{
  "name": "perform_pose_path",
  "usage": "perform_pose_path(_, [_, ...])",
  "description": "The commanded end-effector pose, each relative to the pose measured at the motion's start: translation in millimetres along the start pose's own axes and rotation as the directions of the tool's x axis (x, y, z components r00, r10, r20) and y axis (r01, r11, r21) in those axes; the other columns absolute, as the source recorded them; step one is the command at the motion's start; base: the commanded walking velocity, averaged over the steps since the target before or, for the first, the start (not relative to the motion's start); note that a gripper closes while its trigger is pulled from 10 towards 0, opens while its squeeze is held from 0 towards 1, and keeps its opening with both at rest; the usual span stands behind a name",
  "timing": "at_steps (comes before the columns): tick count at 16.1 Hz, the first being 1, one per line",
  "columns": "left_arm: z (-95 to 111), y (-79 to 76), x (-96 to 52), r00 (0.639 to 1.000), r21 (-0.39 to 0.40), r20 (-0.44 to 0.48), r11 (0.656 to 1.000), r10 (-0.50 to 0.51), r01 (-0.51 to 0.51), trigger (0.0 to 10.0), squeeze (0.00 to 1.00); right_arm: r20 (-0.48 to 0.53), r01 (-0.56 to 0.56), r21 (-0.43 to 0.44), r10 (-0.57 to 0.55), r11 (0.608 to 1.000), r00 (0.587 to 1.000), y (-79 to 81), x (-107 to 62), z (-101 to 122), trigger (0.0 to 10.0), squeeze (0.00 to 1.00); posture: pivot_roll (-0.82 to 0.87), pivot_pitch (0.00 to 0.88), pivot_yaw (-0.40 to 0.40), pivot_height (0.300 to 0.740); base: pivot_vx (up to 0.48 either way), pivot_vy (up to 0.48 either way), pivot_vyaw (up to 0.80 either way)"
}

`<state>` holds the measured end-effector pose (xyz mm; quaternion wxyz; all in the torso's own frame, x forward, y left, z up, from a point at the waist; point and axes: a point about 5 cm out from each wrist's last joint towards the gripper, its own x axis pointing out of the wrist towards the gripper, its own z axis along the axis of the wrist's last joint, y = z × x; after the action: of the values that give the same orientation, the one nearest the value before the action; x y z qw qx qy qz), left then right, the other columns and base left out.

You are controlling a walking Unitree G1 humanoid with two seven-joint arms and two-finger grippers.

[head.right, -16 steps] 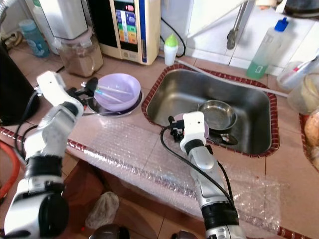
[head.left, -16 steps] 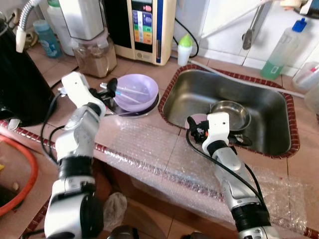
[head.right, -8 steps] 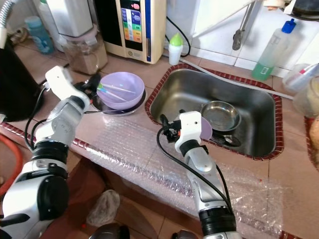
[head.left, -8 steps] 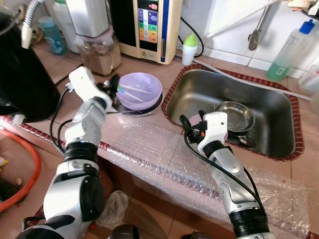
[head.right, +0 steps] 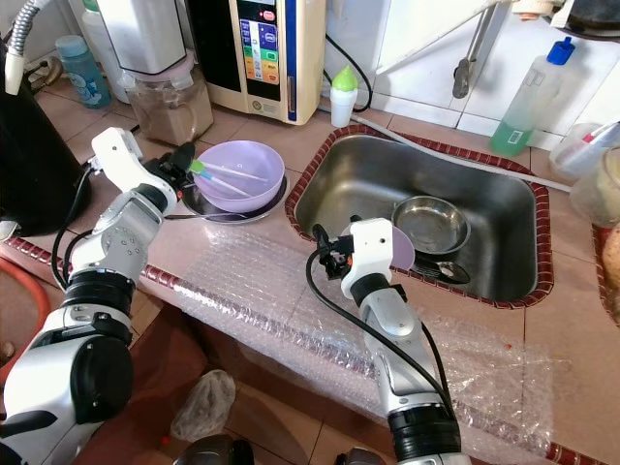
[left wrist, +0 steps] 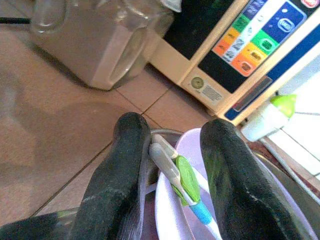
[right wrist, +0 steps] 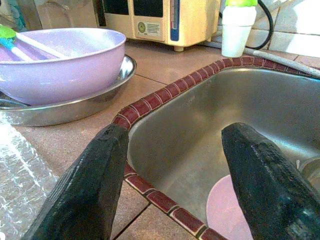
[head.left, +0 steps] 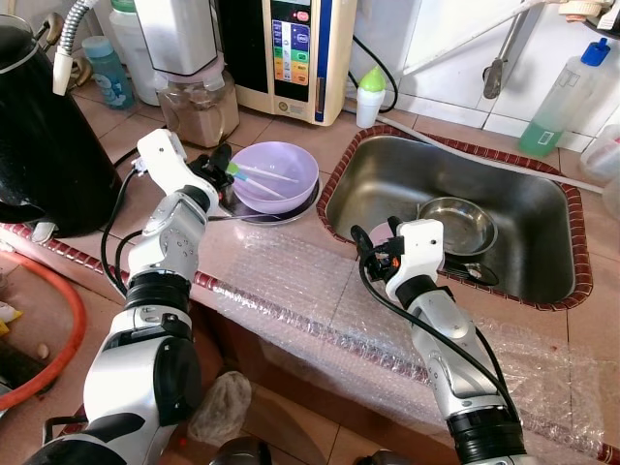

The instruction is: Kitchen organization

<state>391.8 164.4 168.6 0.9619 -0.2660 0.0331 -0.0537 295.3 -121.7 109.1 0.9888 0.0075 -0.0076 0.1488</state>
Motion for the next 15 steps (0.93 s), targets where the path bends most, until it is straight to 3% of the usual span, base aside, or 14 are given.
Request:
perform_pose_path(1, [4.7,-4.7,2.8,1.0,0.009,-0.001,1.0,-0.021,0.021,0.0,0.0,0.002,0.003,-0.001,-0.003,1.0,1.0,-0.5,1.1,2.4,10.0,0.0,-0.06,0.04,0.043,0.74,0.0,0.0,0.0])
perform_pose_path(13, [12.6,-2.2,3.1,0.999,-0.018,0.025,0.999,-0.028,0.028,0.0,0.0,0.002,-0.004,-0.003,0.004,1.0,1.0,-2.0,4.8,2.5,10.0,0.0,-0.04,0.021,0.041,0.74,0.0,0.0,0.0])
perform_pose_path(15, [17.3,-3.4,2.0,0.998,-0.029,0.049,0.999,-0.037,0.038,0.0,0.0,0.038,-0.081,0.03,0.08,0.996,0.996,3.4,5.6,8.8,10.0,0.0,-0.04,0.018,0.039,0.74,0.0,0.0,0.0])
